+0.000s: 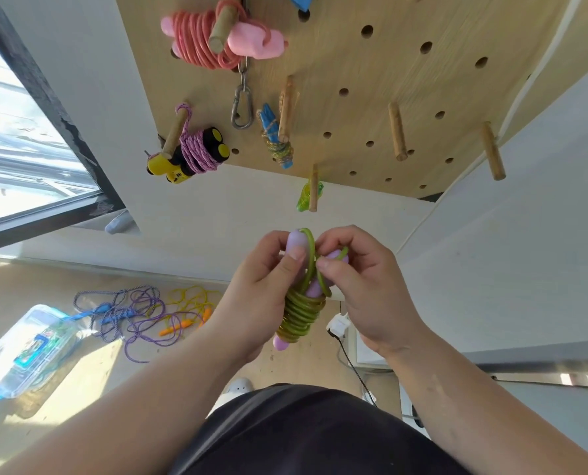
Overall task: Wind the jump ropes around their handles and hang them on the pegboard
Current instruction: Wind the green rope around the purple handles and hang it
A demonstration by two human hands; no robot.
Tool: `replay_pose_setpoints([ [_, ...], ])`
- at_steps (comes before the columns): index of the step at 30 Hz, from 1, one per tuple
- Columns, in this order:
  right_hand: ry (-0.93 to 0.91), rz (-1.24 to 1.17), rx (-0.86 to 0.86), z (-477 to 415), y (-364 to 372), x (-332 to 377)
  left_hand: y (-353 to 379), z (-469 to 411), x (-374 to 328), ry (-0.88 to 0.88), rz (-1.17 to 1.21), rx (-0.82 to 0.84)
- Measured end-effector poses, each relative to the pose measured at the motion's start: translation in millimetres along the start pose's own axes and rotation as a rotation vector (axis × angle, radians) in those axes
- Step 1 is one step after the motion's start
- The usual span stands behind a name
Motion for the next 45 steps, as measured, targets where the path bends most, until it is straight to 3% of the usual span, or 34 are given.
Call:
replay_pose_setpoints([
  [6, -0.028, 0.054, 0.042, 1, -2, -1, 5, 3, 8, -0.081, 0.321, -0.023],
  [17, -0.114, 0.394, 0.393, 5, -2, 11, -2, -1, -1, -0.108, 0.259, -0.018],
  [27, -0.271, 0.403, 0.279, 15, -6, 13, 1, -1, -14, -0.070, 0.108, -0.012],
  [31, -0.188, 0.279, 0.062, 19, -10, 10, 2, -4, -6, -0.117, 0.122, -0.113],
  [33, -0.246, 0.369, -0.025, 21, -14, 11, -4, -7, -7, -0.134, 0.130, -0.198],
  [35, -0.318, 0.478, -0.008, 21, -16, 11, -6, -8, -10, -0.136, 0.123, -0.222],
  [45, -0.378, 0.571, 0.127, 17, -1, 10, 0, -9, -8, -0.204, 0.150, -0.143],
])
Point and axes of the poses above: each hand's wrist, its own z-axis away from the middle knuckle, its own y-axis out of the palm, x = y × z, the point moved 3 cm from there along -z, towards the middle knuckle, and after that the axes turned 9 degrees about -y, right-handed, at the moved point
